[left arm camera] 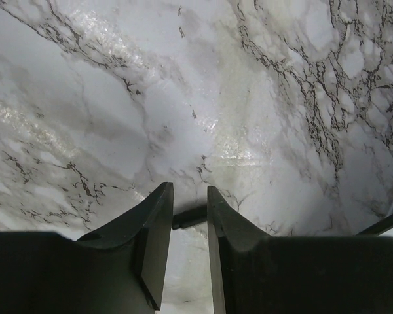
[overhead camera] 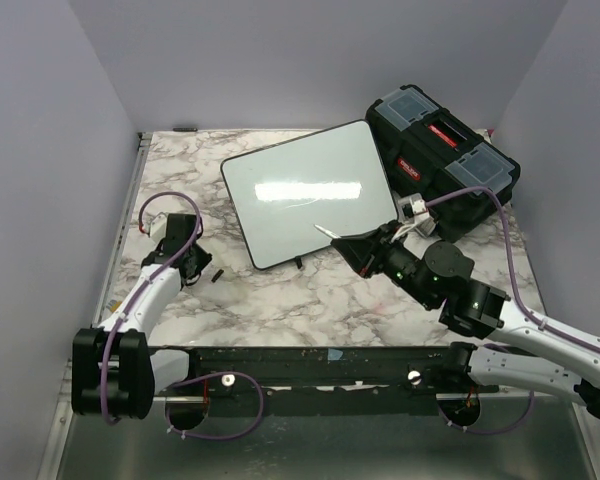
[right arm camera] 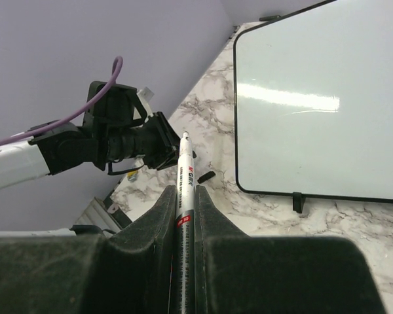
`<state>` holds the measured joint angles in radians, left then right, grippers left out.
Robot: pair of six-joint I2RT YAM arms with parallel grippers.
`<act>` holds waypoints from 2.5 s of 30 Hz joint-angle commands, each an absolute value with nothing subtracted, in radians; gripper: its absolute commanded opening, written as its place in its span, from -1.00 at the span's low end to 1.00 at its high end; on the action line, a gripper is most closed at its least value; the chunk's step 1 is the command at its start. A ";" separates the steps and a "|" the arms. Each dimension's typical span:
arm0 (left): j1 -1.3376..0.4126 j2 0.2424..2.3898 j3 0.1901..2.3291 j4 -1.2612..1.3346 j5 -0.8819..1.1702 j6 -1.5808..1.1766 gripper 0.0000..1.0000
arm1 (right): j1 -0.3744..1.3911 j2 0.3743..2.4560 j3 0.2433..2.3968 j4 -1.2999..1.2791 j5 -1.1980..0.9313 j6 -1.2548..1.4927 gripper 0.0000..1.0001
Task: Write a sentence on the whiteboard
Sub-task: Place the pen cap at the center of the board.
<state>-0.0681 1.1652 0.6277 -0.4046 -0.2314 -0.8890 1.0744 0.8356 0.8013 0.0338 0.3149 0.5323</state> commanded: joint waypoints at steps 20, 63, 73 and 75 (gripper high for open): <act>-0.082 1.205 0.488 -0.273 -0.124 -0.944 -0.82 | 1.080 0.789 0.822 -0.054 0.351 0.526 -0.98; -0.472 1.417 0.764 -0.590 -0.152 -1.195 -1.00 | 1.081 0.666 0.810 -0.141 0.410 0.559 -0.98; -0.675 1.455 0.836 -0.595 -0.162 -1.224 -1.00 | 1.080 0.632 0.815 -0.175 0.431 0.560 -0.98; -0.676 1.409 0.834 -0.631 -0.199 -1.201 -1.00 | 1.081 0.631 0.816 -0.176 0.435 0.560 -0.99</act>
<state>-0.6739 1.4879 0.8230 -0.5625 -0.1379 -1.2148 1.0744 0.6411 0.8013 -0.1448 0.4023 0.5503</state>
